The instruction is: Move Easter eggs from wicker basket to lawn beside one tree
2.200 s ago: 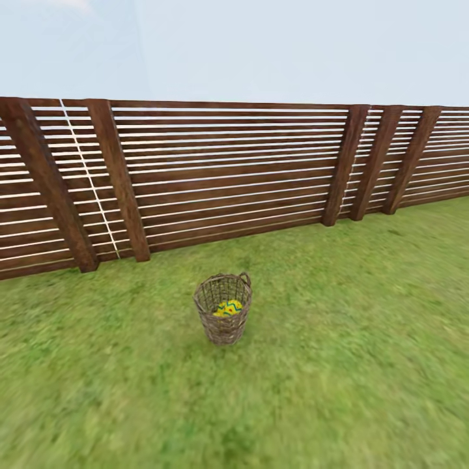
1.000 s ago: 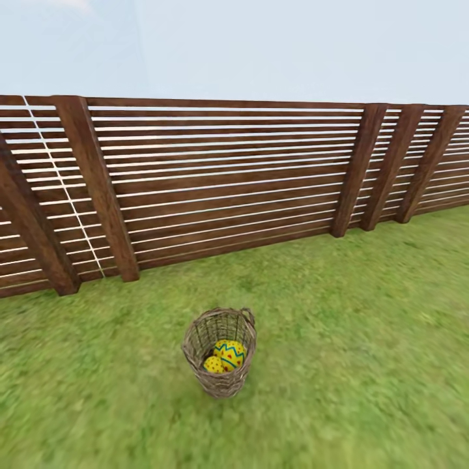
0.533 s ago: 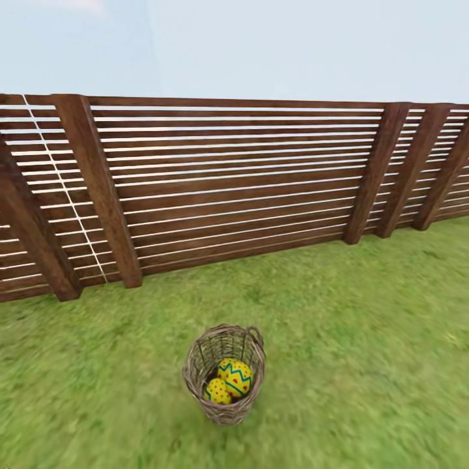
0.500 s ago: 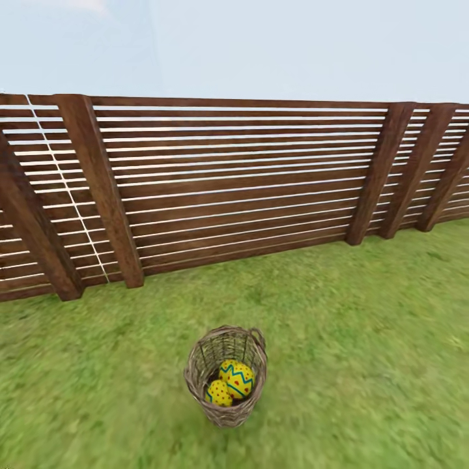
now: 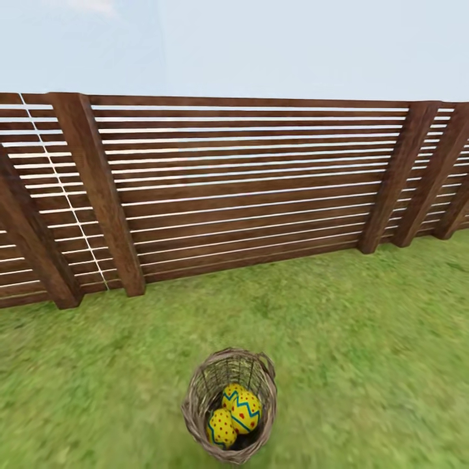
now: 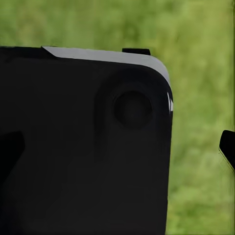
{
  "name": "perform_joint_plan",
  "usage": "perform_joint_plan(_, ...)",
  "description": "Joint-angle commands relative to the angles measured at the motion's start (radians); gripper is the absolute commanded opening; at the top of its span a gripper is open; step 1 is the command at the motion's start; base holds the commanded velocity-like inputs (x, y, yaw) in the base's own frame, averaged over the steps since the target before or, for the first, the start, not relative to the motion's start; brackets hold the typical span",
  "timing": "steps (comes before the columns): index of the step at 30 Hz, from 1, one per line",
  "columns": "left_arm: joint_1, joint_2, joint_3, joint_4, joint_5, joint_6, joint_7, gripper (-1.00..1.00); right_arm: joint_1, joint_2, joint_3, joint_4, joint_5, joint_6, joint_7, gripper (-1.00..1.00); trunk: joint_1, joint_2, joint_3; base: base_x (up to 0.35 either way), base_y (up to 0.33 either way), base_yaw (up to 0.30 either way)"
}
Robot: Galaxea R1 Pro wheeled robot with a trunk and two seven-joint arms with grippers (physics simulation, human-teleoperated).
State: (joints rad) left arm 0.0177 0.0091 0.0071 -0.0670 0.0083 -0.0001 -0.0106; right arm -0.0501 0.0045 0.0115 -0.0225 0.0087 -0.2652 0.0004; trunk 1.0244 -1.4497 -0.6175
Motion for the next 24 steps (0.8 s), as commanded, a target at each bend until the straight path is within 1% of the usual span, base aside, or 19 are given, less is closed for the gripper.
perform_joint_plan(1, 0.001, 0.000, 0.001, -0.002, 0.001, 0.000, -0.001, 1.00, -0.001, 0.000, 0.001, 0.001, 0.000, -0.003, 0.000, 1.00, 0.001, 0.000, -0.001, 0.341, 0.000, 0.000)
perform_joint_plan(13, 0.001, -0.001, 0.001, -0.003, 0.001, -0.001, -0.001, 1.00, -0.001, 0.001, 0.002, 0.001, 0.001, -0.001, 0.000, 1.00, 0.001, 0.000, -0.001, 0.331, 0.000, 0.000)
perform_joint_plan(19, 0.001, -0.001, 0.001, -0.003, 0.001, -0.006, 0.000, 1.00, -0.001, 0.006, 0.002, 0.009, -0.003, 0.003, 0.001, 1.00, 0.001, 0.000, -0.001, 0.012, 0.000, 0.000)
perform_joint_plan(20, 0.004, -0.007, 0.007, 0.002, -0.005, -0.012, -0.006, 1.00, -0.006, 0.001, 0.008, 0.014, 0.003, -0.002, -0.005, 1.00, 0.001, 0.000, -0.001, 0.000, 0.000, 0.000)
perform_joint_plan(22, 0.015, -0.018, 0.018, 0.014, -0.016, -0.023, -0.017, 1.00, 0.005, 0.002, 0.019, 0.026, 0.008, -0.008, -0.016, 1.00, 0.001, 0.000, -0.001, 0.000, 0.000, 0.000)
perform_joint_plan(24, 0.027, -0.008, 0.029, 0.025, -0.027, -0.034, -0.028, 1.00, 0.008, -0.001, 0.029, 0.026, 0.012, -0.008, -0.015, 1.00, 0.001, 0.000, -0.001, 0.000, 0.000, 0.000)
